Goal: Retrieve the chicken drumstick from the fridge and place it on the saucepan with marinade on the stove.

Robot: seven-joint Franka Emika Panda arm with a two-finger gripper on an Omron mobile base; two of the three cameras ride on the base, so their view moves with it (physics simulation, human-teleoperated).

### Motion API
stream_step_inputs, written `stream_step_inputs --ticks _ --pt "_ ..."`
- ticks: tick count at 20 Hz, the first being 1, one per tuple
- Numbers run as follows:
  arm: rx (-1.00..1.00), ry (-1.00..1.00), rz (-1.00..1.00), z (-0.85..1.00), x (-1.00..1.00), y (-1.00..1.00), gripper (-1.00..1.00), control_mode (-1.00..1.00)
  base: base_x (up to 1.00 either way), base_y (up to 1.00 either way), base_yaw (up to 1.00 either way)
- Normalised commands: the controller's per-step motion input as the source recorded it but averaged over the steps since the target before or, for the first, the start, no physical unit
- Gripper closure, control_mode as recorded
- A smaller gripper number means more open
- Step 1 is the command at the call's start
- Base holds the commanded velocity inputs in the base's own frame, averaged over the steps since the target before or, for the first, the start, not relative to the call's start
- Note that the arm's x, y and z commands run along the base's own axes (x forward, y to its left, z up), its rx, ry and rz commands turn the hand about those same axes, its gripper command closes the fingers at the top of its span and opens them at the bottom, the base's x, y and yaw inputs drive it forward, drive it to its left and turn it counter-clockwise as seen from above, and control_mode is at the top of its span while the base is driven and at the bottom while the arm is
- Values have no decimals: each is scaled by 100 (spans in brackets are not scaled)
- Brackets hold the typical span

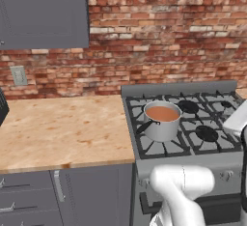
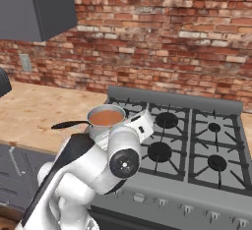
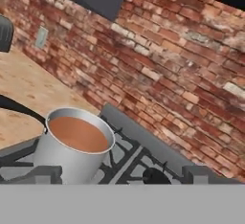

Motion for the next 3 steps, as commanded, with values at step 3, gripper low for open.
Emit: stream_step_inputs --ticks 3 --pt "1 -21 0 46 -66 -44 -100 -100 0 0 0"
